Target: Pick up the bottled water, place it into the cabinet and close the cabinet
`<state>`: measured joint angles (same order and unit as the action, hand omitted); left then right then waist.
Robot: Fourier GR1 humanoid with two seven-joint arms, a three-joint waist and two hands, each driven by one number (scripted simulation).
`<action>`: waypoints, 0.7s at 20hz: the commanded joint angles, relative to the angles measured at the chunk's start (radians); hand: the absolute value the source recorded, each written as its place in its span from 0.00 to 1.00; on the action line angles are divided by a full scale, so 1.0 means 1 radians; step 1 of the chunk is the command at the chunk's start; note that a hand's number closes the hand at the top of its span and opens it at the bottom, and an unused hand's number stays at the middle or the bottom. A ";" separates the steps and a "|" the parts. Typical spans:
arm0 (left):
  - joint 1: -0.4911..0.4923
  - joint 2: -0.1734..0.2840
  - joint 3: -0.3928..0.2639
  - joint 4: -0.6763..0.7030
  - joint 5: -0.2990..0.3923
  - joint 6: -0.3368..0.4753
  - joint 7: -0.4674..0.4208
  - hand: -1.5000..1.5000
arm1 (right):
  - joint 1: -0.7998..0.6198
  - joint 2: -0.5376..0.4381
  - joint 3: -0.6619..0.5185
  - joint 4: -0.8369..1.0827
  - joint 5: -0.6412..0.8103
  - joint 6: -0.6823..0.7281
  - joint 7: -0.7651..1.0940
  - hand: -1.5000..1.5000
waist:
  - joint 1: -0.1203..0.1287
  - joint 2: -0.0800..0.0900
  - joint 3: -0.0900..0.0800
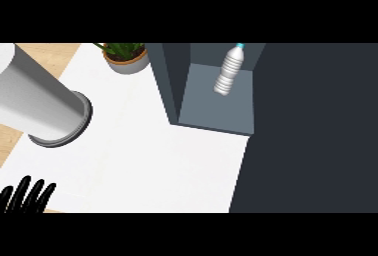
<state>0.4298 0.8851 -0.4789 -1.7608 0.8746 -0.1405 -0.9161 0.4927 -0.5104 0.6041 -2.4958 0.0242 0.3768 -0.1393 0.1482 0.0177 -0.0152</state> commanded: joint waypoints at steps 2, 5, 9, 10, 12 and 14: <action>-0.002 0.023 0.029 -0.001 0.003 -0.031 -0.019 0.00 | -0.129 0.024 0.108 0.021 0.038 0.019 0.173 1.00 | 0.024 0.009 -0.003; -0.006 0.037 0.041 0.016 0.010 -0.057 -0.018 0.00 | -0.157 0.058 0.112 0.044 0.003 -0.001 0.195 1.00 | 0.028 0.016 -0.007; 0.004 0.069 0.061 0.009 0.026 -0.083 -0.013 0.00 | -0.185 0.095 0.109 0.069 -0.033 -0.020 0.237 1.00 | 0.033 0.017 -0.004; 0.012 0.070 0.053 0.023 0.017 -0.095 -0.017 0.00 | -0.191 0.110 0.099 0.076 -0.035 -0.031 0.233 1.00 | 0.041 0.020 -0.007; -0.006 0.076 0.073 0.001 0.028 -0.088 -0.013 0.00 | -0.206 0.132 0.084 0.097 -0.055 -0.040 0.254 1.00 | 0.037 0.024 -0.003; -0.004 0.082 0.077 0.015 0.027 -0.096 -0.014 0.00 | -0.203 0.149 0.083 0.110 -0.074 -0.044 0.263 1.00 | 0.040 0.028 -0.004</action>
<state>0.4249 0.9532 -0.4135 -1.7476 0.8976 -0.2112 -0.9206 0.3291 -0.4583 0.6274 -2.4689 -0.0311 0.4136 0.0049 0.1814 0.0378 -0.0211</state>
